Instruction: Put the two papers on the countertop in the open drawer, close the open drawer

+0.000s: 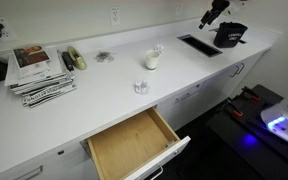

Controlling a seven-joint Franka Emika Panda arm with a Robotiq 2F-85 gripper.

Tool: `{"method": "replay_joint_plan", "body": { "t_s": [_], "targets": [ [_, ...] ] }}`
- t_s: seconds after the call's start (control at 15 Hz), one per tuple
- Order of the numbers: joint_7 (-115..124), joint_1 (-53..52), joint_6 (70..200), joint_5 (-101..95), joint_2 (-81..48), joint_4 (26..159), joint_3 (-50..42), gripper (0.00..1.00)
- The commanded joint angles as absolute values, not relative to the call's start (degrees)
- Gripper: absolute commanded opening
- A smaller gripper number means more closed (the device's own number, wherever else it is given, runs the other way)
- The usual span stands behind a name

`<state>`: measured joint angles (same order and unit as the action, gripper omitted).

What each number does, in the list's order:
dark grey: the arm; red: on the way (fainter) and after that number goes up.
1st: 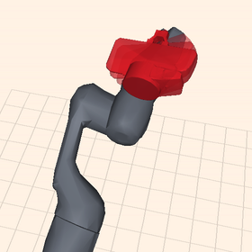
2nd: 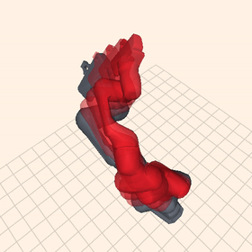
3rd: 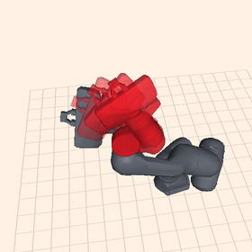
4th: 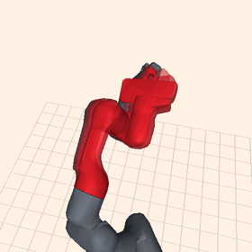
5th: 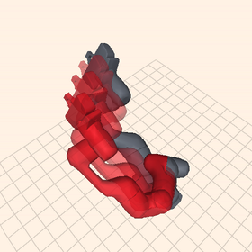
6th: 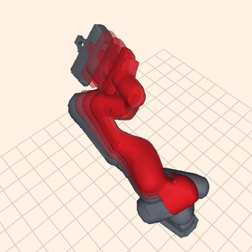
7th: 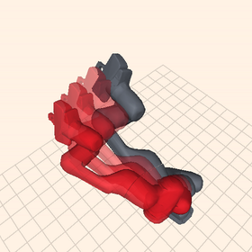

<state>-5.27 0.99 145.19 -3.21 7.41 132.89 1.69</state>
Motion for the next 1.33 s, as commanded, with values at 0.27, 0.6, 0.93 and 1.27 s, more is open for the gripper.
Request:
{"method": "replay_joint_plan", "body": {
  "t_s": [0.27,0.6,0.93,1.27],
  "targets": [
    [-5.6,0.1,148.3,-5.7,1.8,131.6,1.4,1.0],
    [-8.5,0.3,154.2,1.9,-2.1,130.2,0.7,1.0],
    [-21.8,1.1,167.3,22.2,-11.2,127.8,4.6,1.0],
    [-32.9,3.2,172.5,31.1,-21.1,121.2,11.5,1.0]
  ]
}}
